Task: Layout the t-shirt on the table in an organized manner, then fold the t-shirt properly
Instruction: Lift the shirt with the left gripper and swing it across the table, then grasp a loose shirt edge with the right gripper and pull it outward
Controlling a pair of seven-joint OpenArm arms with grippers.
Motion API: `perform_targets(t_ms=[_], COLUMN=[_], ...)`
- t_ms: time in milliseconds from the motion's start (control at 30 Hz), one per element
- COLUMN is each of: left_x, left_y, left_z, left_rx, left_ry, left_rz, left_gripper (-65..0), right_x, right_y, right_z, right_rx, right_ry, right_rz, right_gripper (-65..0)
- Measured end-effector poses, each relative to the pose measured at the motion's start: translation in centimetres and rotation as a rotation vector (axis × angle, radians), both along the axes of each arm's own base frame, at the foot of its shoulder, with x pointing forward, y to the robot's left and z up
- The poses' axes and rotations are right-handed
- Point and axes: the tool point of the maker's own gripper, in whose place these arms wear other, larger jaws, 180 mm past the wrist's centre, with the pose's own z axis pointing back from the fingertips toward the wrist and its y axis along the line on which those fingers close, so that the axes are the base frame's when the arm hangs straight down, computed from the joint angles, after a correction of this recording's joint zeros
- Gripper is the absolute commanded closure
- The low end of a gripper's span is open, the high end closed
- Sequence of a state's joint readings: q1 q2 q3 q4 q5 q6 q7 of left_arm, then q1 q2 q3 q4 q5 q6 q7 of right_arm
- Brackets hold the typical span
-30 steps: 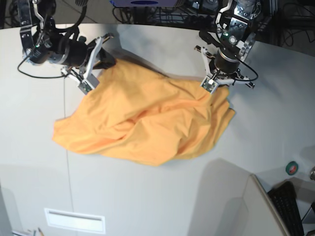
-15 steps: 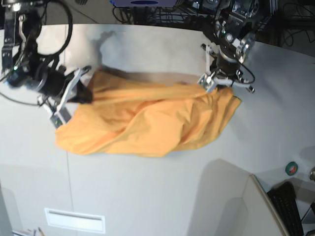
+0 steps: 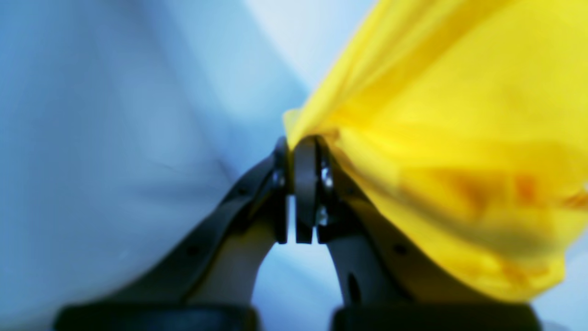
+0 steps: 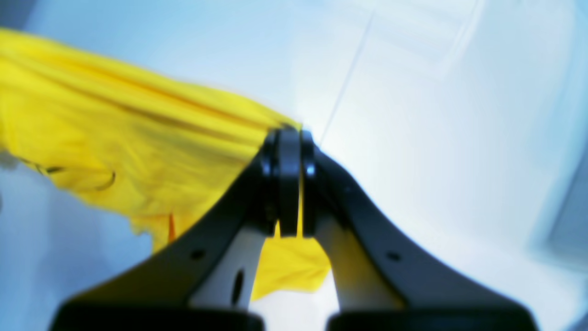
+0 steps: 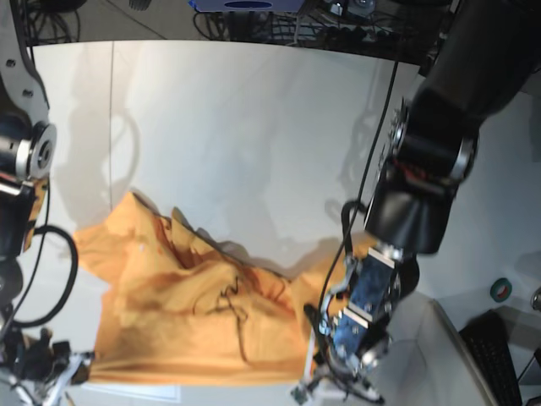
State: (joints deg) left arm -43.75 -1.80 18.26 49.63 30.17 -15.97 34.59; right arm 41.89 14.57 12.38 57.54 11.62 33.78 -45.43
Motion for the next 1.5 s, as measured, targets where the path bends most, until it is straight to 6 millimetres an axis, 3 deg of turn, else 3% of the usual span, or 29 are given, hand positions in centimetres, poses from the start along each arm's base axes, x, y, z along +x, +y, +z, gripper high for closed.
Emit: perform_targets(t_ms=[67, 133, 233, 300, 367, 400, 433, 500, 567, 633, 700, 800, 900, 1000, 1167, 1267, 1500], left_x=[2.9, 4.6, 4.6, 3.2, 1.3, 0.4, -0.8, -3.5, -7.9, -12.4, -16.2, -21.5, -28.7, -34.1, -37.6, -39.3, -41.5], left_y=[-1.4, -1.8, -2.7, -3.0, -3.2, -2.8, -2.6, -1.4, -1.4, -1.9, -1.9, -1.6, -0.5, 0.6, 5.5, 7.3, 8.4], left_z=[5.4, 10.4, 16.1, 18.5, 19.2, 18.3, 16.3, 10.4, 3.2, -1.8, -4.6, -7.2, -11.2, -12.5, -12.7, -13.1, -13.7], left_rx=[-0.022, -0.013, -0.034, -0.042, -0.039, -0.027, -0.004, 0.082, 0.116, 0.132, 0.143, 0.157, 0.167, 0.152, 0.196, 0.22, 0.165], left_ry=[-0.093, -0.196, -0.336, -0.398, -0.444, -0.446, -0.424, -0.328, -0.191, -0.088, -0.034, 0.022, 0.174, 0.267, 0.302, 0.339, 0.325], left_rz=[-0.019, -0.017, -0.041, -0.031, -0.035, -0.034, -0.04, -0.04, -0.065, -0.095, -0.103, -0.122, -0.135, -0.127, -0.004, 0.02, -0.038], left_gripper=[0.0, 0.0, 0.0, 0.0, 0.0, 0.0, 0.0, 0.0, 0.0, 0.0, 0.0, 0.0, 0.0, 0.0, 0.0, 0.0, 0.0], right_x=[1.6, 1.9, -0.2, -2.1, -4.4, -5.3, -6.0, -7.1, -8.6, -9.5, -10.1, -11.4, -12.5, -12.4, -12.6, -13.0, -12.3], right_y=[-2.2, -5.1, -7.8, -6.5, -4.6, -4.6, -4.8, -4.5, -2.8, -0.2, 2.1, 2.8, 3.8, 5.6, 10.7, 14.5, 22.2], right_z=[4.9, 10.4, 17.1, 20.5, 21.6, 20.8, 18.6, 13.3, 7.3, 4.0, 0.8, -4.4, -9.1, -11.3, -14.5, -16.4, -14.7], right_rx=[-0.051, -0.126, -0.277, -0.336, -0.36, -0.379, -0.386, -0.373, -0.335, -0.254, -0.174, -0.104, -0.042, 0.025, 0.014, 0.03, 0.132], right_ry=[-0.086, -0.208, -0.338, -0.446, -0.519, -0.499, -0.441, -0.319, -0.206, -0.192, -0.156, -0.043, 0.086, 0.122, 0.204, 0.257, 0.222], right_rz=[-0.035, -0.082, -0.145, -0.129, -0.092, -0.099, -0.113, -0.112, -0.058, -0.008, 0.03, 0.02, 0.014, 0.033, 0.19, 0.24, 0.291], right_gripper=[0.0, 0.0, 0.0, 0.0, 0.0, 0.0, 0.0, 0.0, 0.0, 0.0, 0.0, 0.0, 0.0, 0.0, 0.0, 0.0, 0.0])
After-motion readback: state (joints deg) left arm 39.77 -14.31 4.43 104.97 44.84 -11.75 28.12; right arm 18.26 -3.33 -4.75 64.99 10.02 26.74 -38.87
